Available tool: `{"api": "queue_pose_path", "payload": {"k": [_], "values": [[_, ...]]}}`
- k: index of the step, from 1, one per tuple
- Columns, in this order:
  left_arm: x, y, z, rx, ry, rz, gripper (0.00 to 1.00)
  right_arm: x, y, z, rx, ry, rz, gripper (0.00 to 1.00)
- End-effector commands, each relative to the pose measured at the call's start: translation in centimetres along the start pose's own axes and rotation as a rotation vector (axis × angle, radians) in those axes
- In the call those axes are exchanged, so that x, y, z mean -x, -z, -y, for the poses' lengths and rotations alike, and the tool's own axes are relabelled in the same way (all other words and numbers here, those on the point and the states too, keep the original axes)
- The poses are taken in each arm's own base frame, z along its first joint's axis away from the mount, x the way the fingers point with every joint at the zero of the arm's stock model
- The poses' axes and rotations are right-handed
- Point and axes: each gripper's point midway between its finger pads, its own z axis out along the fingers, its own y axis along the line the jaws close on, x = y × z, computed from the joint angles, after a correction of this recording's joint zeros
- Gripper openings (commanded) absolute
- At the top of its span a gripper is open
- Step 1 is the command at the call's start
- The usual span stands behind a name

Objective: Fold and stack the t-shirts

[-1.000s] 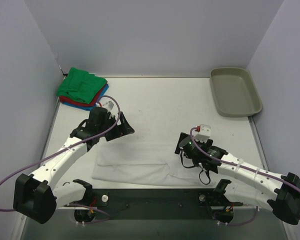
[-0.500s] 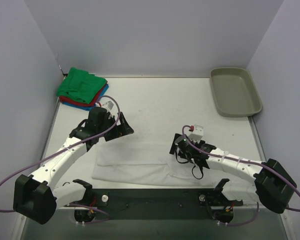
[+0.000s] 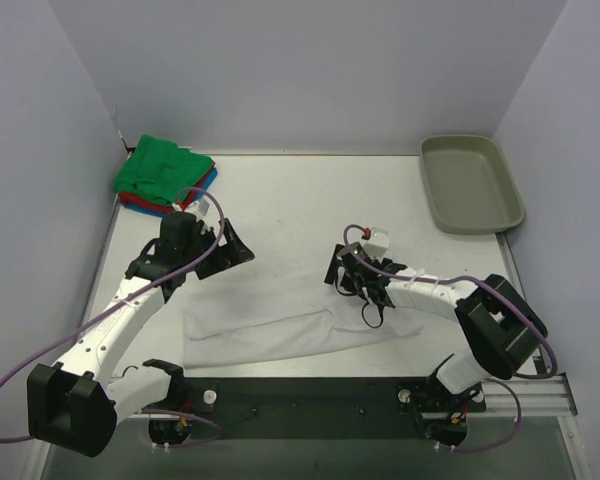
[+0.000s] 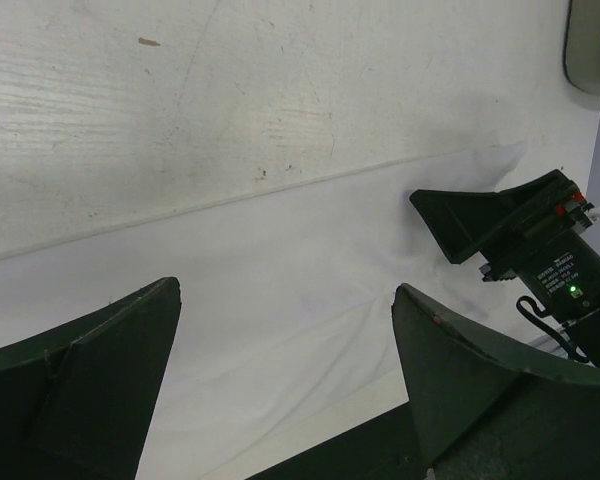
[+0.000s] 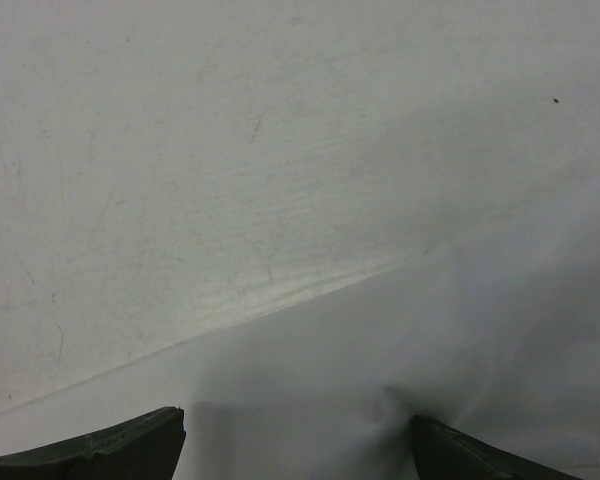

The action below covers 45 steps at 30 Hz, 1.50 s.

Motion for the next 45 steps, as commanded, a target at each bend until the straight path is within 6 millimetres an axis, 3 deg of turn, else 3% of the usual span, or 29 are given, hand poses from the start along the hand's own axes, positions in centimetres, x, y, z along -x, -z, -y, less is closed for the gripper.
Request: {"api": "queue_pose_path", "payload": {"k": [1,4,6,8,9,10,11,12,15,16,17,18,19,20,21,22,23,27,29,31,33,34,36,37,38,39,41,42,45], "values": [[1.3,1.4,0.8,-0.043,-0.019,0.036,0.97,-1.7,-2.3,-1.2,0.044,0.058,-0.155,1.0],[1.6,1.5,0.4,-0.041,-0.014,0.04,0.97,0.7,-3.5,-4.3,0.098,0.063,-0.155,1.0],[1.7,1.6,0.2,-0.038,-0.01,0.039,0.97,3.3,-4.7,-6.3,0.122,0.064,-0.139,1.0],[1.9,1.7,0.1,-0.039,-0.011,0.04,0.97,3.8,-6.3,-6.3,0.108,0.068,-0.19,1.0],[1.9,1.8,0.0,-0.037,-0.009,0.04,0.97,6.4,-6.6,-8.4,0.149,0.055,-0.155,1.0],[1.9,1.8,-0.1,-0.037,-0.01,0.039,0.97,7.2,-7.0,-9.0,0.167,0.05,-0.163,1.0],[2.0,1.9,-0.1,-0.038,-0.015,0.04,0.97,6.6,-8.0,-9.2,0.167,0.053,-0.218,1.0],[2.0,2.0,-0.2,-0.034,-0.011,0.041,0.97,9.6,-8.5,-10.8,0.202,0.034,-0.185,1.0],[2.1,2.2,-0.4,-0.034,-0.015,0.045,0.97,10.3,-11.2,-12.0,0.226,0.012,-0.246,1.0],[2.1,2.3,-0.5,-0.032,-0.015,0.043,0.97,13.5,-10.9,-14.2,0.27,-0.004,-0.212,1.0],[2.1,2.3,-0.5,-0.033,-0.018,0.047,0.97,12.4,-13.1,-14.2,0.257,-0.01,-0.26,1.0],[2.1,2.4,-0.5,-0.031,-0.02,0.046,0.98,13.4,-13.6,-15.2,0.289,-0.04,-0.271,1.0],[2.2,2.5,-0.6,-0.029,-0.019,0.047,0.97,16.1,-13.2,-17.2,0.339,-0.054,-0.24,1.0],[2.1,2.6,-0.6,-0.029,-0.023,0.043,0.98,15.5,-15.2,-17.3,0.336,-0.068,-0.267,1.0],[2.2,2.7,-0.6,-0.029,-0.025,0.046,0.97,15.7,-15.4,-18.0,0.357,-0.086,-0.287,1.0],[2.2,2.8,-0.7,-0.027,-0.023,0.047,0.97,18.7,-14.9,-19.8,0.41,-0.102,-0.23,1.0],[2.1,2.9,-0.7,-0.028,-0.026,0.043,0.97,17.8,-16.4,-19.6,0.406,-0.11,-0.253,1.0],[1.8,3.0,-0.6,-0.046,-0.033,0.035,0.98,21.3,-16.7,-21.9,0.549,-0.133,-0.145,1.0],[1.8,2.9,-0.3,-0.066,-0.037,0.035,0.97,22.7,-15.6,-22.8,0.646,-0.144,-0.116,1.0],[1.7,2.9,-0.2,-0.078,-0.037,0.03,0.97,25.7,-13.5,-24.3,0.758,-0.122,-0.022,1.0],[1.7,3.0,0.2,-0.097,-0.045,0.033,0.97,27.7,-12.1,-24.6,0.804,-0.082,0.041,1.0],[1.8,3.1,0.3,-0.102,-0.048,0.033,0.97,29.2,-10.3,-25.0,0.829,-0.068,0.078,1.0],[2.2,3.4,0.9,-0.126,-0.064,0.055,0.98,30.3,-9.0,-24.1,0.831,-0.028,0.13,1.0],[2.5,3.5,1.2,-0.14,-0.072,0.068,0.97,32.6,-5.1,-24.2,0.853,-0.002,0.203,1.0],[2.6,3.6,1.4,-0.145,-0.076,0.073,0.98,33.7,-4.0,-23.6,0.823,0.033,0.264,1.0],[2.6,3.5,1.4,-0.146,-0.078,0.078,0.97,34.2,-1.2,-22.7,0.813,0.052,0.295,1.0],[2.4,3.1,1.3,-0.146,-0.078,0.063,0.97,34.8,1.6,-21.5,0.79,0.089,0.353,1.0],[2.0,2.8,1.3,-0.147,-0.073,0.048,0.97,34.5,4.5,-20.3,0.785,0.093,0.372,1.0],[-0.2,1.4,1.8,-0.163,-0.067,-0.008,0.97,32.1,8.1,-17.3,0.732,0.108,0.378,1.0]]}}
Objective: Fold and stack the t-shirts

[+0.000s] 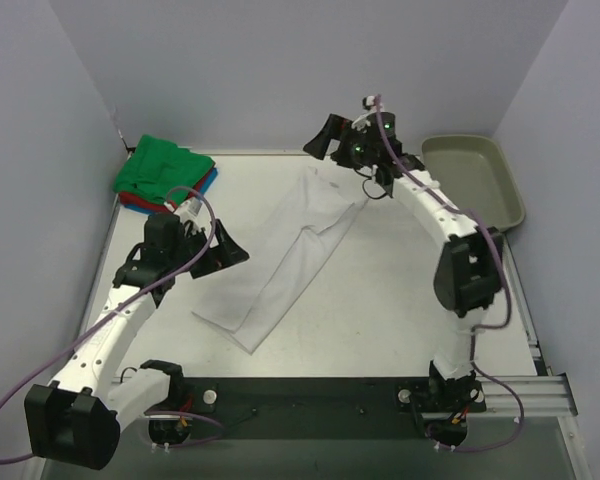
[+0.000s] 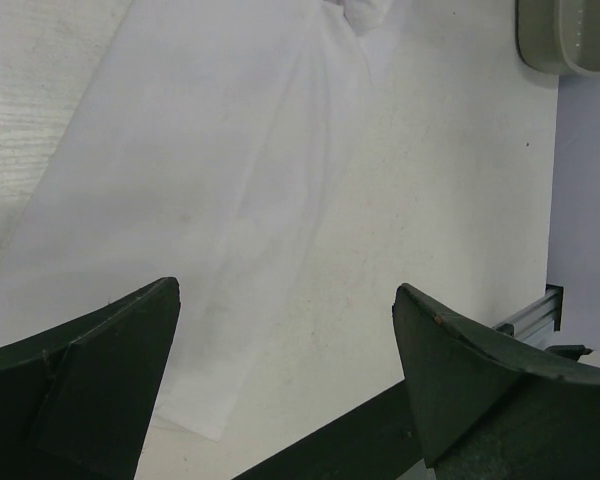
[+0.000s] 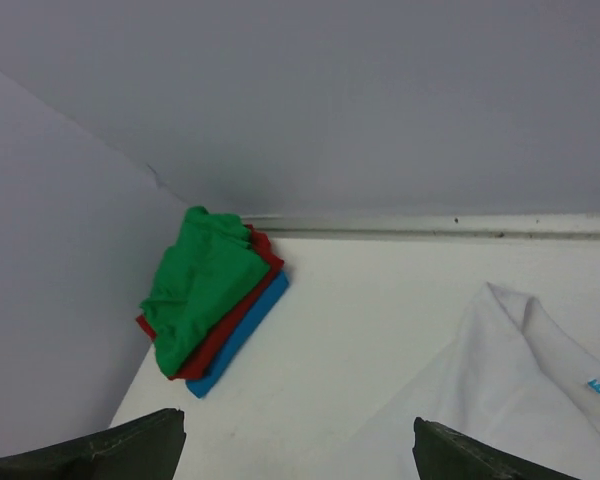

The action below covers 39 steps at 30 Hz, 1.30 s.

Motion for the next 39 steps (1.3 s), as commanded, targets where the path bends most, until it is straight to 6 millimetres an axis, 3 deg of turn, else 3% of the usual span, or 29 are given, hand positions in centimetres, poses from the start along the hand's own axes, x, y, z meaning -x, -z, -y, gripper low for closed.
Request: {"api": "queue_pose_path", "payload": {"k": [1,2,3,4,5,6,7,9,10,15,26,29,33,39], "values": [[-1.7,-1.7,1.8,-0.063,-0.036,-0.031,0.97,5.0,10.2,-5.6,0.044,0.171,0.219,1.0],[-2.6,-2.1,2.0,-0.055,-0.046,-0.052,0.97,4.5,11.2,-5.7,0.035,0.182,0.23,1.0],[-4.0,-2.4,2.7,-0.061,-0.063,-0.083,0.98,4.5,13.6,-6.9,0.05,0.198,0.258,1.0],[-4.5,-2.8,2.6,-0.048,-0.066,-0.088,0.97,2.4,13.9,-5.5,0.018,0.184,0.227,1.0],[-5.4,-3.1,2.3,-0.044,-0.063,-0.105,0.98,1.6,14.6,-5.3,0.011,0.183,0.219,1.0],[-6.1,-3.4,2.1,-0.04,-0.056,-0.117,0.97,1.6,16.4,-6.4,0.034,0.19,0.243,1.0],[-6.5,-3.8,2.0,-0.04,-0.058,-0.122,0.97,-0.3,16.6,-5.3,0.011,0.183,0.216,1.0],[-7.7,-4.2,1.1,-0.021,-0.046,-0.143,0.98,-0.6,18.6,-6.1,0.021,0.2,0.243,1.0],[-7.9,-4.4,0.9,-0.011,-0.049,-0.141,0.97,-1.7,18.9,-5.6,0.013,0.196,0.225,1.0],[-9.3,-4.9,-1.1,0.058,-0.03,-0.163,0.97,-2.6,21.8,-6.4,0.02,0.221,0.238,1.0],[-14.0,-6.9,-4.9,0.154,-0.014,-0.244,0.97,-4.2,23.5,-6.5,0.013,0.234,0.226,1.0],[-15.1,-7.1,-5.1,0.154,-0.005,-0.256,0.97,-4.7,23.6,-6.3,0.007,0.232,0.216,1.0],[-17.2,-7.6,-4.4,0.137,-0.008,-0.288,0.98,-5.2,23.8,-5.8,-0.006,0.234,0.209,1.0],[-21.4,-8.4,-0.7,0.082,-0.048,-0.359,0.98,-5.4,24.0,-5.5,-0.021,0.232,0.204,1.0]]}}
